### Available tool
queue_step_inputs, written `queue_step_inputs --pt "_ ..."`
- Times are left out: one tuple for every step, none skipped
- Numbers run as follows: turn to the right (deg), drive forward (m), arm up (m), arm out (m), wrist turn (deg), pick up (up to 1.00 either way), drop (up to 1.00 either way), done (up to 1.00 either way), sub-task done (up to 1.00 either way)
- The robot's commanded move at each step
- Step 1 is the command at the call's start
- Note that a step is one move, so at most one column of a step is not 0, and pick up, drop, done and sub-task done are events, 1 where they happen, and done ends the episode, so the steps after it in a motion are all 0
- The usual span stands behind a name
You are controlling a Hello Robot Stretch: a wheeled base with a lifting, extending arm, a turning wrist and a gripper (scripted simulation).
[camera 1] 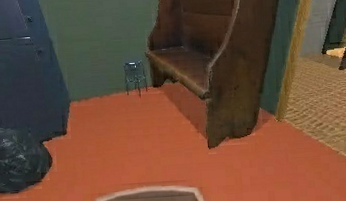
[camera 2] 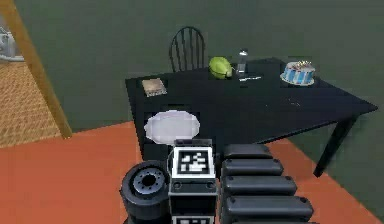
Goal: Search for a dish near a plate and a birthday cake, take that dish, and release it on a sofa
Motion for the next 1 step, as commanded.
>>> queue_step_inputs --pt "24.0 0.0 0.0 0.0 0.0 0.0 0.0 0.0 0.0"
